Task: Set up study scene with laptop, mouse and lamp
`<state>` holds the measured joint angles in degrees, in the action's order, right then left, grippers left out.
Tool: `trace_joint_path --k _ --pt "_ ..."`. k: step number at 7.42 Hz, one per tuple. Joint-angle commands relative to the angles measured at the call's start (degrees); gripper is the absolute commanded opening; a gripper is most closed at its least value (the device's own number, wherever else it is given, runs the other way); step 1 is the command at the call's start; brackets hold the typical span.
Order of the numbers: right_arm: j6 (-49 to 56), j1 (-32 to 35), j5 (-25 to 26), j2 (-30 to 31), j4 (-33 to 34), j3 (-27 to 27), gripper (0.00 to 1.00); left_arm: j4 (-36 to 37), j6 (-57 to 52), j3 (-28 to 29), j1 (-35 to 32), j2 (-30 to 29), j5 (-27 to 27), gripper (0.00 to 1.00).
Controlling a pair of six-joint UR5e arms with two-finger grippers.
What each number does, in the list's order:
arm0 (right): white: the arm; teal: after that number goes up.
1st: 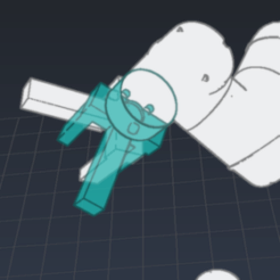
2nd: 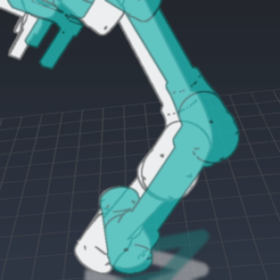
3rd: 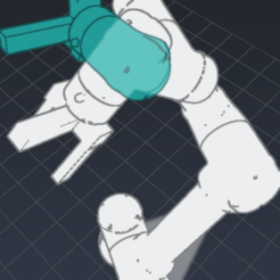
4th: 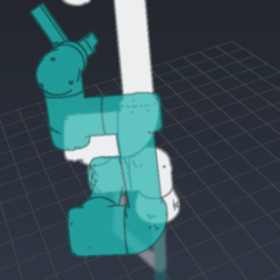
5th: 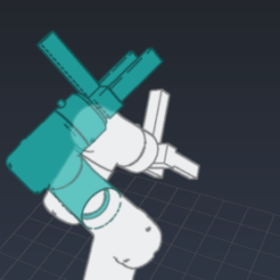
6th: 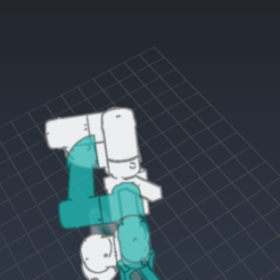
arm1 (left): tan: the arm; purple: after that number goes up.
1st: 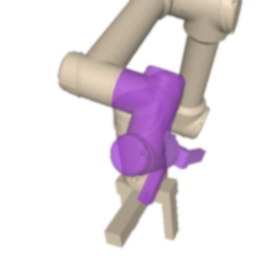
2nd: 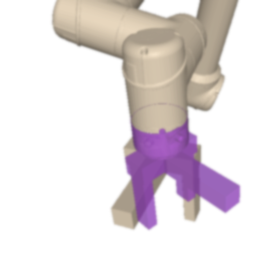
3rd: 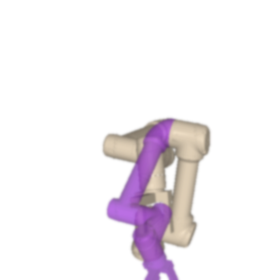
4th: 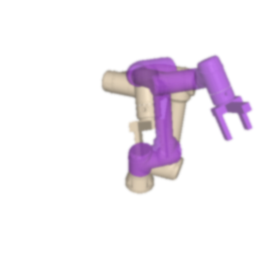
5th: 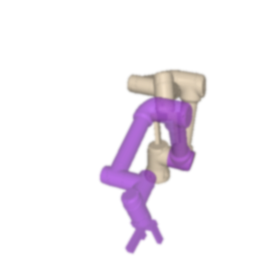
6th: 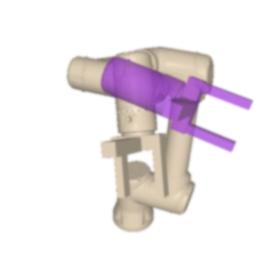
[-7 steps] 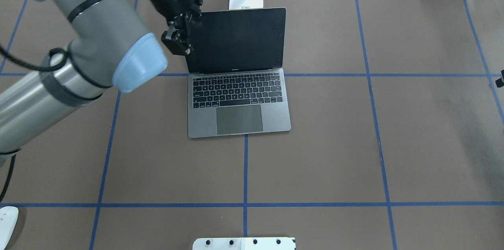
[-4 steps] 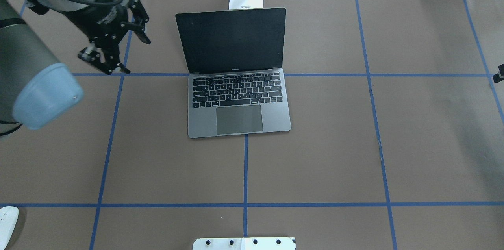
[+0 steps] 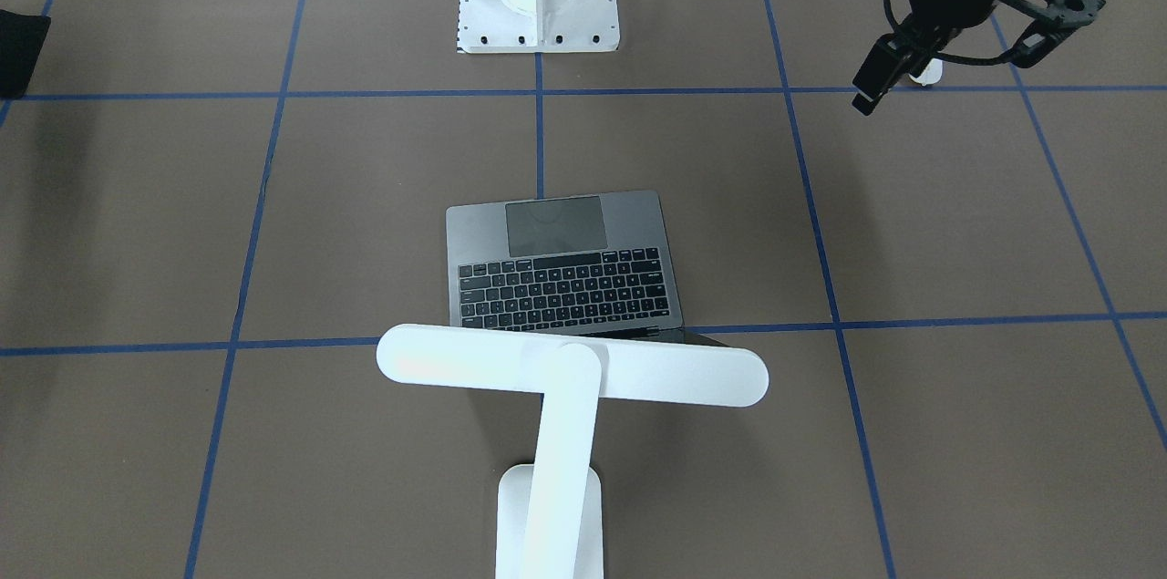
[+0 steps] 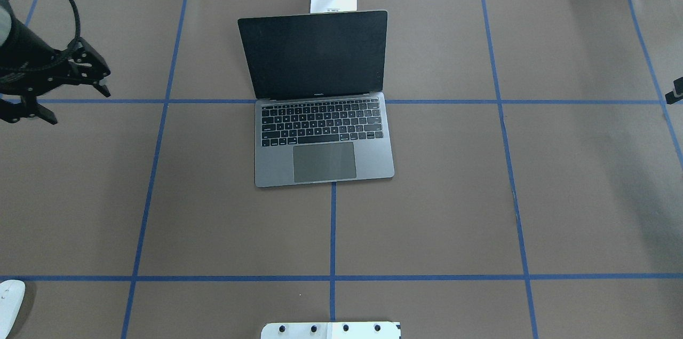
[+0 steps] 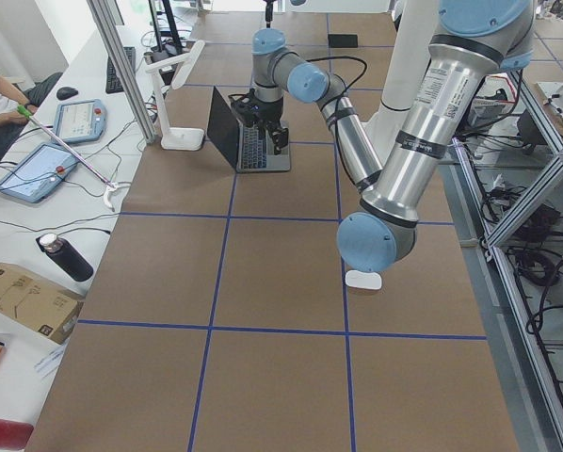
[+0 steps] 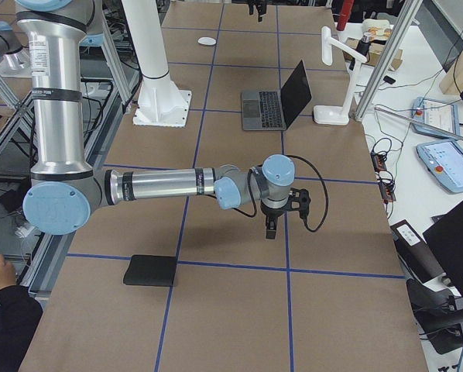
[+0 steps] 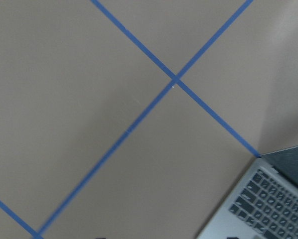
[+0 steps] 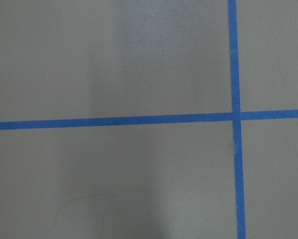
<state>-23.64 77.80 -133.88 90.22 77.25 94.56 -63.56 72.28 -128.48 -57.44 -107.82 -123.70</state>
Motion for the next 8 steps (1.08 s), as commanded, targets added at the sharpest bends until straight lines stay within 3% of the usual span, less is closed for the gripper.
trace_joint_path --k 1,4,6,8 --pt "0.26 -0.02 2.56 1.79 -2.43 1.41 1.00 -0.43 -25.31 -0.63 -6.50 6.54 0.48 0.92" --pt "0.27 -0.02 2.66 3.12 -5.00 1.33 1.00 -2.78 -53.39 5.23 -16.08 9.55 -0.31 0.99" --pt "0.27 -0.02 2.66 3.12 -5.09 1.41 1.00 -10.05 -64.93 15.75 -21.63 9.64 -1.88 0.99" --pt "0.27 0.07 2.48 3.21 -5.00 1.33 1.00 -15.53 -74.60 25.78 -27.78 9.91 -7.94 0.99"
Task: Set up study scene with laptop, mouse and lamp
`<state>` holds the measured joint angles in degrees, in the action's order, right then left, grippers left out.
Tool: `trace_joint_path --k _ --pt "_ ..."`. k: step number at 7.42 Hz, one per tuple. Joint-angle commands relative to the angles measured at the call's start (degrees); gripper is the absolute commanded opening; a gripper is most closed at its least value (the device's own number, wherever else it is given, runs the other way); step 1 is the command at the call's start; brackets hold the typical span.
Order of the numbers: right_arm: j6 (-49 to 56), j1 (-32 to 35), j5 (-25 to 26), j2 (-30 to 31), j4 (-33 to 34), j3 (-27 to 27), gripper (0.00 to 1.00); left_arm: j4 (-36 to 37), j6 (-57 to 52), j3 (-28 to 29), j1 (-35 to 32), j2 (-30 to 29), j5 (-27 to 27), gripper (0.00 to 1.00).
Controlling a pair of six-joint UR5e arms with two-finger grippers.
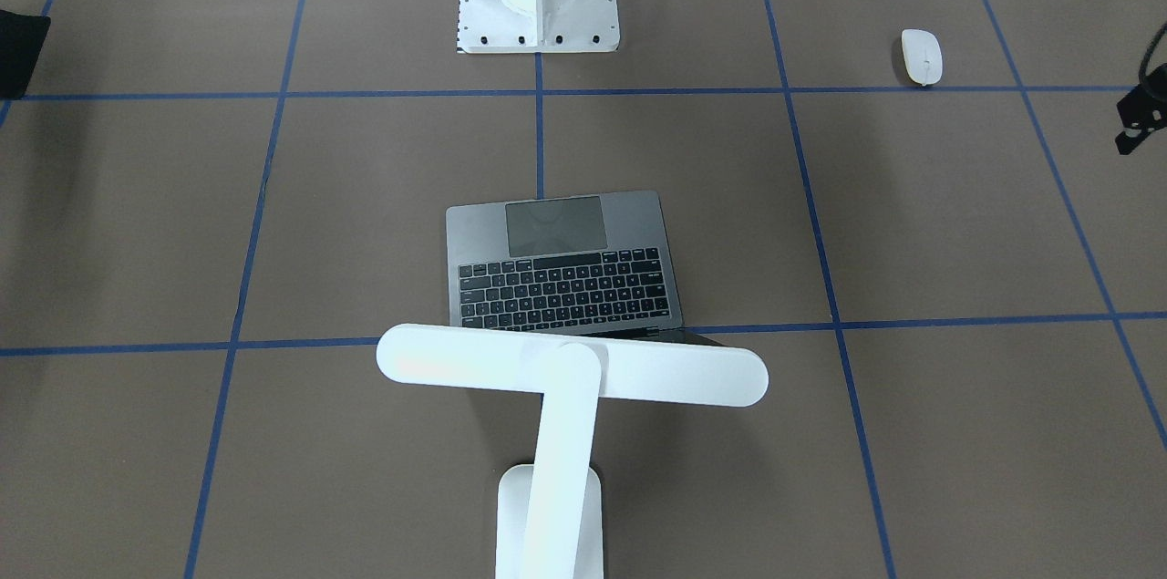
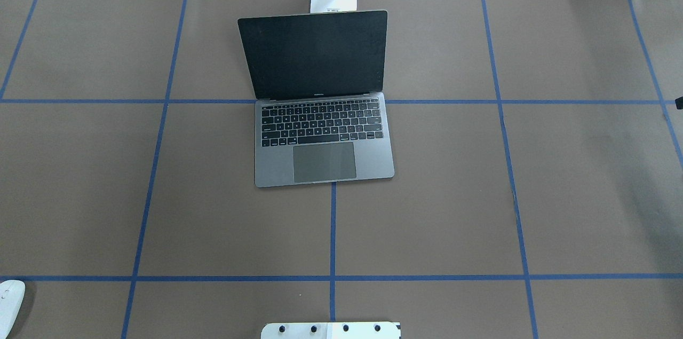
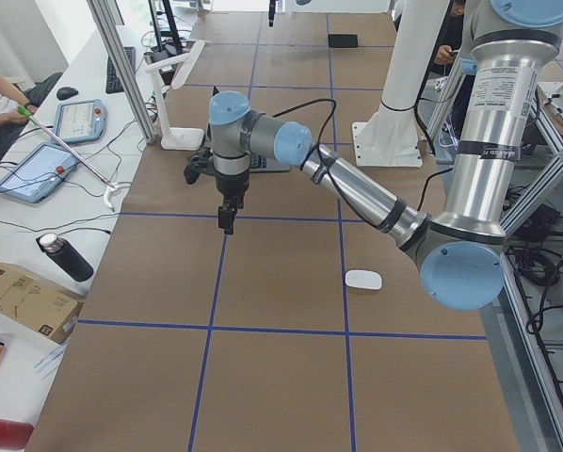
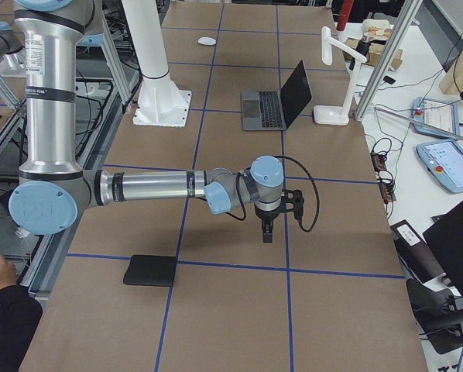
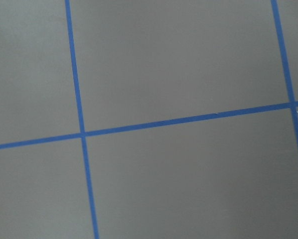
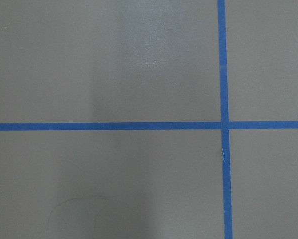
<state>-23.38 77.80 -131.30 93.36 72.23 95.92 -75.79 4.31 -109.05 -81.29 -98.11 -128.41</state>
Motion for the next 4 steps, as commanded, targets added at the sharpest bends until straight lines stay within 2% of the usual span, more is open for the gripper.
trace_joint_path --k 1,2,4 --pt "0.00 0.07 -0.19 1.02 0.01 -0.03 1.00 -3.40 -11.03 9.87 -6.05 0.20 -4.65 0.99" --pt "0.17 0.07 -0.10 2.95 -0.51 0.06 1.00 -3.49 -14.55 13.21 -7.90 0.98 -7.01 0.99" --pt "1.05 0.07 -0.27 10.49 -8.65 0.06 1.00 -3.14 -17.23 13.69 -8.36 2.74 -7.82 0.99"
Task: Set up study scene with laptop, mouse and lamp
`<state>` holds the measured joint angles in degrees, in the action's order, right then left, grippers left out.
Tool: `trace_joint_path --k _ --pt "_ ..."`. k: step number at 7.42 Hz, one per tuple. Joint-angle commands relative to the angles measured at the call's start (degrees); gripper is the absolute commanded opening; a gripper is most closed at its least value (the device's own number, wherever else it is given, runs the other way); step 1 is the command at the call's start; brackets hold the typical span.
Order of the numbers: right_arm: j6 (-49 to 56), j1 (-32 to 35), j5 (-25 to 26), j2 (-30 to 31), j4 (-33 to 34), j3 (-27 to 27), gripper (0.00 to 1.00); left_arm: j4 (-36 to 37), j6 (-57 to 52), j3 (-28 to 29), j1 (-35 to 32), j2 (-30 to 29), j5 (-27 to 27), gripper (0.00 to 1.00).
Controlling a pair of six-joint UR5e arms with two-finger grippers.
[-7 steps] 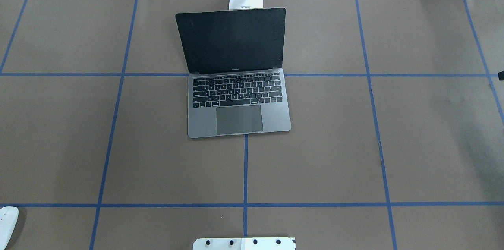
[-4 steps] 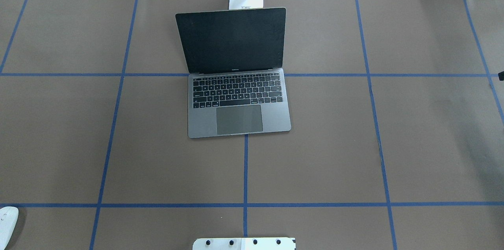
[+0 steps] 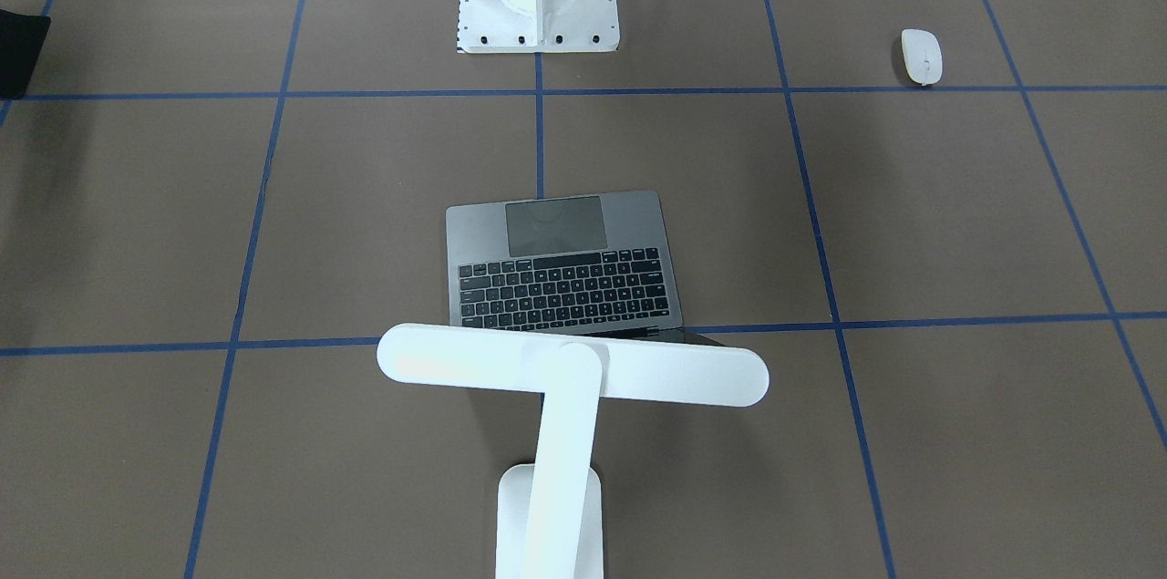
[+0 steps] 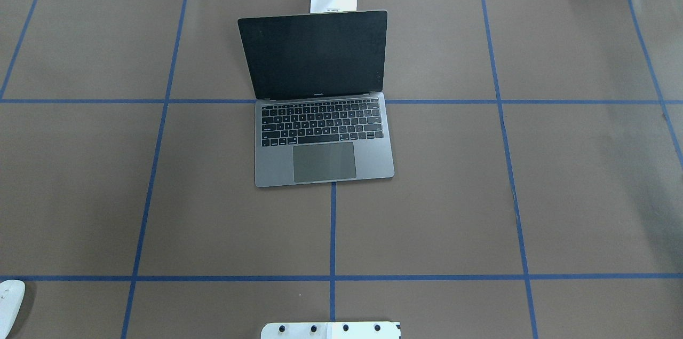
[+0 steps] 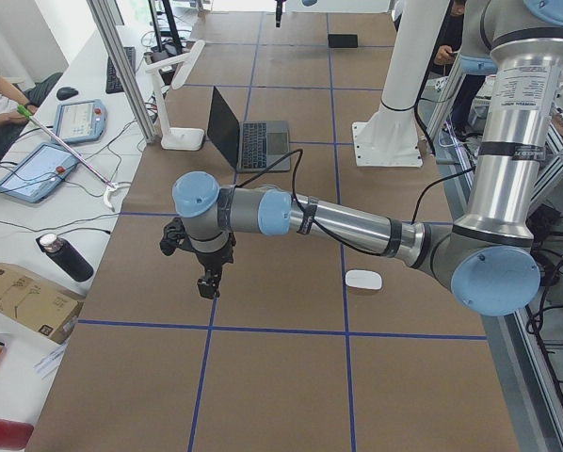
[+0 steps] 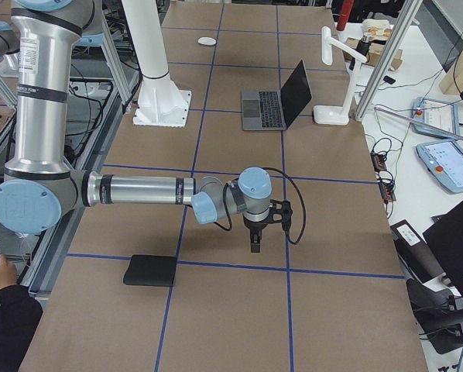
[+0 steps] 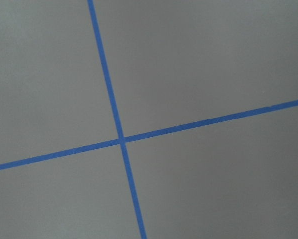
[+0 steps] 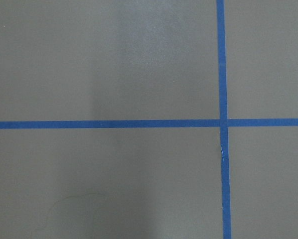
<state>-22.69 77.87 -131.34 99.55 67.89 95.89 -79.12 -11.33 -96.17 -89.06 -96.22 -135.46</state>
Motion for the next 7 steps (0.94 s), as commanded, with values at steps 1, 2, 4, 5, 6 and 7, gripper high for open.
trace_joint_path --k 1,2,4,5,6,7 --pt "0.19 0.01 -1.80 6.34 -4.52 0.17 1.00 -0.15 -1.42 0.20 -1.02 2.42 -1.37 0.99" --pt "0.53 0.09 -3.82 8.01 -5.22 0.43 1.00 -0.15 -1.24 -0.59 -1.29 2.70 -2.86 0.99" --pt "0.54 0.01 -13.91 9.95 -5.22 0.35 1.00 -0.07 -1.15 -2.00 -1.38 3.58 -2.96 0.99" --pt "-0.94 0.01 -17.86 9.96 -4.53 0.00 1.00 -0.07 -0.81 -2.27 -1.38 3.75 -2.96 0.99" --pt "-4.52 0.01 -18.60 9.96 -4.52 -0.44 1.00 -0.15 0.42 -2.88 -1.38 3.76 -2.96 0.99" --pt "-7.43 0.09 -18.08 10.05 -4.52 -0.71 1.00 -0.15 0.43 -3.06 -1.38 3.84 -2.96 0.99"
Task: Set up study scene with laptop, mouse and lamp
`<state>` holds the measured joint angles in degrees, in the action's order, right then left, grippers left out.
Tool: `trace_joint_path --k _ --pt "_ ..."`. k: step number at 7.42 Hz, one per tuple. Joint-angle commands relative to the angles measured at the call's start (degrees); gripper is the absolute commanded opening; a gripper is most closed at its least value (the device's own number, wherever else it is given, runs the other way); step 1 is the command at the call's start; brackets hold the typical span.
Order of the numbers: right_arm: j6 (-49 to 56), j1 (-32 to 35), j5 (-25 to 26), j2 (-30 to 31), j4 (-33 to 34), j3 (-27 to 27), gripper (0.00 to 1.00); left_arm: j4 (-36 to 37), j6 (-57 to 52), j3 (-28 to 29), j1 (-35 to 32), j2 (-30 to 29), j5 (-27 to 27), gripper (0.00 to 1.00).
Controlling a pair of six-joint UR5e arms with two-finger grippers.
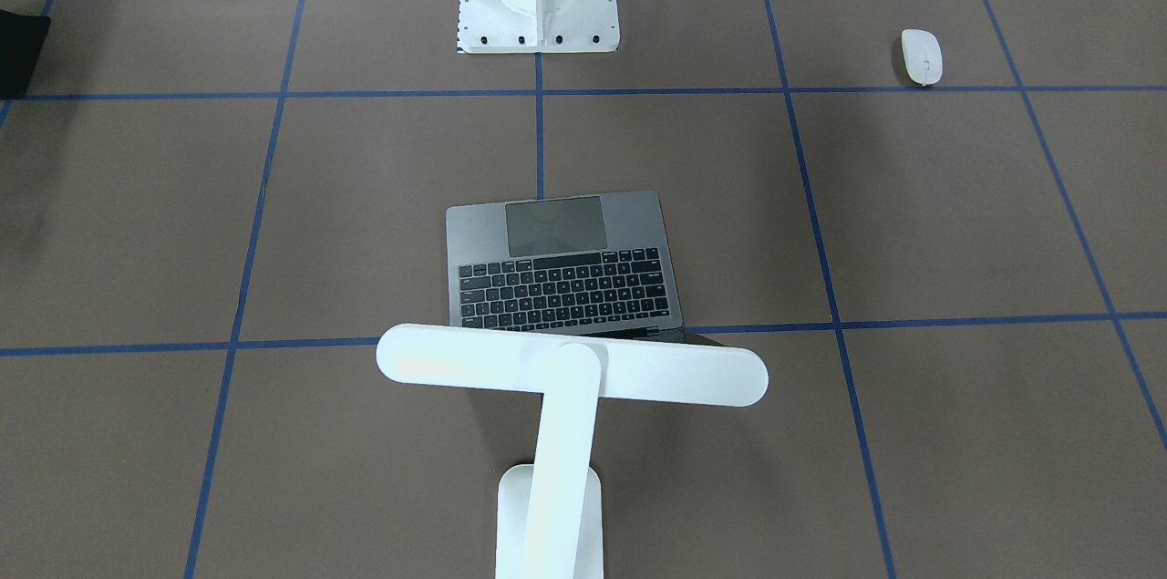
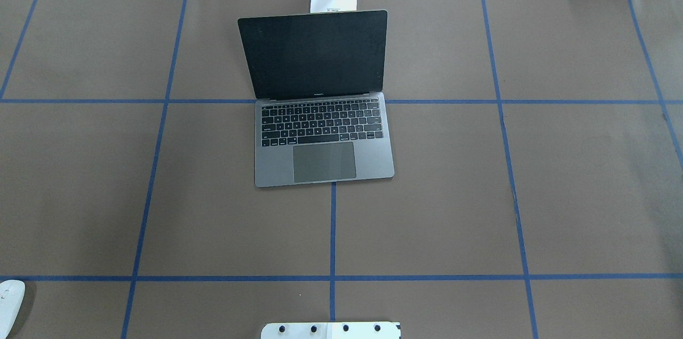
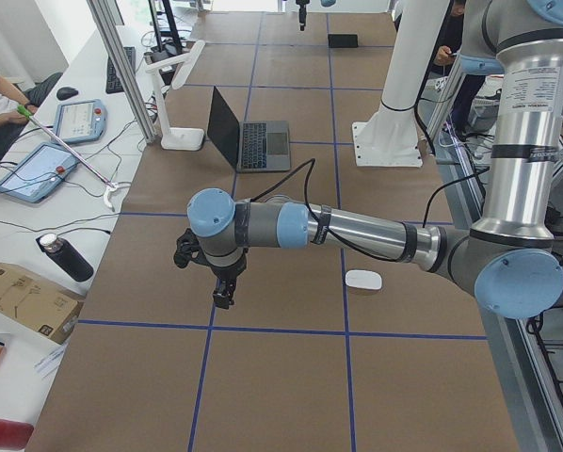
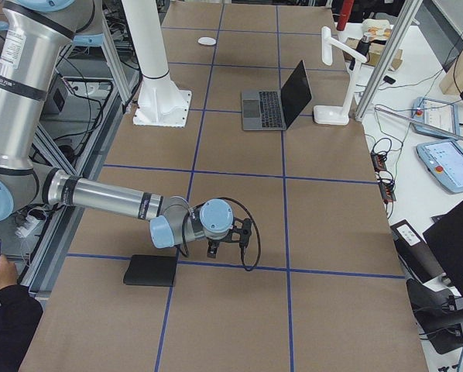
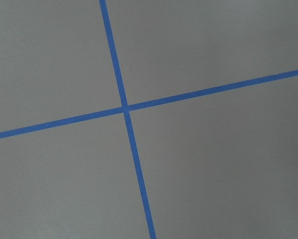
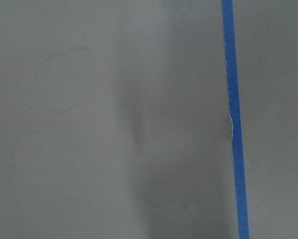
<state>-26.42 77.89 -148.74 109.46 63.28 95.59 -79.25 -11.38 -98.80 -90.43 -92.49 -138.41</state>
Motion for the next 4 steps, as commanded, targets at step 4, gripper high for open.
trace_joint_path --k 4 --pt "-3.38 -0.36 5.63 0.67 0.00 -0.32 0.99 -0.21 2.23 -5.60 -0.01 3.71 -0.01 0.99"
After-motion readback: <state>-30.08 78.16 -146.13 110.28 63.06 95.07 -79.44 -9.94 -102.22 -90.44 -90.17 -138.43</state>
